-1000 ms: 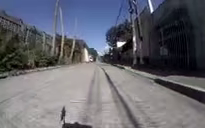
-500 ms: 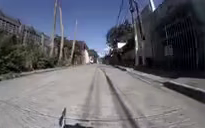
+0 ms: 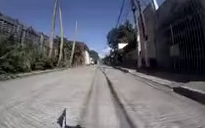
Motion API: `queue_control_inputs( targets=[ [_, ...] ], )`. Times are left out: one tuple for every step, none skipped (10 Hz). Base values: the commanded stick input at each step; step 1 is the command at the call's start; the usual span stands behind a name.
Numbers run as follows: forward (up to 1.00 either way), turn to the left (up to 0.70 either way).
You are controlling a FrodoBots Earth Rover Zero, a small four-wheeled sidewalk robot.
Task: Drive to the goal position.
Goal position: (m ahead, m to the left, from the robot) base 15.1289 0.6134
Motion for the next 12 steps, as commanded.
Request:
queue_control_inputs(
  targets=[
    [0.85,-0.02],
    [0.85,-0.02],
    [0.85,-0.02],
    [0.85,-0.02],
    [0.85,-0.02],
    [0.85,-0.02],
    [0.85,-0.02],
    [0.85,-0.02],
    [0.85,-0.02],
    [0.85,-0.02],
    [0.85,-0.02],
    [0.85,-0.02]
  ],
)
